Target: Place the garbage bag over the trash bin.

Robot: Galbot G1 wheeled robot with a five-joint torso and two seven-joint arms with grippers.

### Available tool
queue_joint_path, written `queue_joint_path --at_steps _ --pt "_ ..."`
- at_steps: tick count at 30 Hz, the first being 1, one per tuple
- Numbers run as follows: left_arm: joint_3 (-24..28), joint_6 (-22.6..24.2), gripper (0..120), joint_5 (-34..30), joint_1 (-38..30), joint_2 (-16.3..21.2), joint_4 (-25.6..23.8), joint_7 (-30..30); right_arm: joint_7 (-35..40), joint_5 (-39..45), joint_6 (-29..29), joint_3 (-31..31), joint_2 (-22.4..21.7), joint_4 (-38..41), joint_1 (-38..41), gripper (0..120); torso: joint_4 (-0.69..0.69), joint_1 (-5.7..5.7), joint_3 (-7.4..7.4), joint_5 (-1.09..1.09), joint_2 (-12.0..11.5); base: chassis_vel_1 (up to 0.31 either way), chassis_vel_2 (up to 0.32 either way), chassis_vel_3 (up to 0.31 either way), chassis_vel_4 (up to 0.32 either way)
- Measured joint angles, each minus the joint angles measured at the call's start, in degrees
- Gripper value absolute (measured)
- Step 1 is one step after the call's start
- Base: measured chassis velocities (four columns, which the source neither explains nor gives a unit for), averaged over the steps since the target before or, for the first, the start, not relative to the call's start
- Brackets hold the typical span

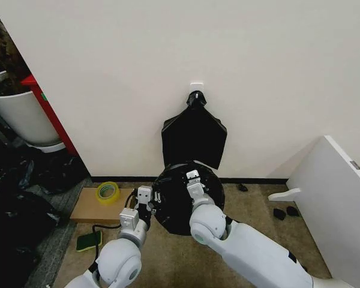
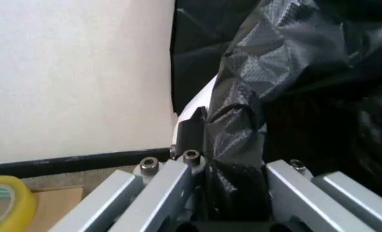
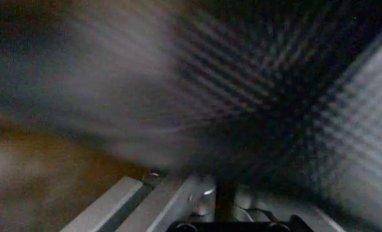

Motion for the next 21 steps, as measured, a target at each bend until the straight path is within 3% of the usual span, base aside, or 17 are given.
queue_joint_path --at_steps 5,15,21 --pt "0.0 0.0 0 -0.1 -0.1 0.0 0.3 0.0 -4.6 -0.3 2.9 -2.3 -0.6 3.2 -1.3 0 0.0 0.0 0.0 0.0 0.0 0.0 0.0 0.0 0.0" --pt "1.1 0.1 0 -0.4 -0.5 0.3 0.2 0.0 -9.9 -11.9 13.7 -0.4 3.5 -11.3 0.2 0 0.0 0.0 0.0 0.0 0.0 0.0 0.0 0.0 0.0" --pt "2.2 0.1 0 -0.4 -1.2 1.0 0.2 0.0 -6.8 -10.7 8.3 0.1 3.6 -13.8 1.3 0 0.0 0.0 0.0 0.0 0.0 0.0 0.0 0.0 0.0"
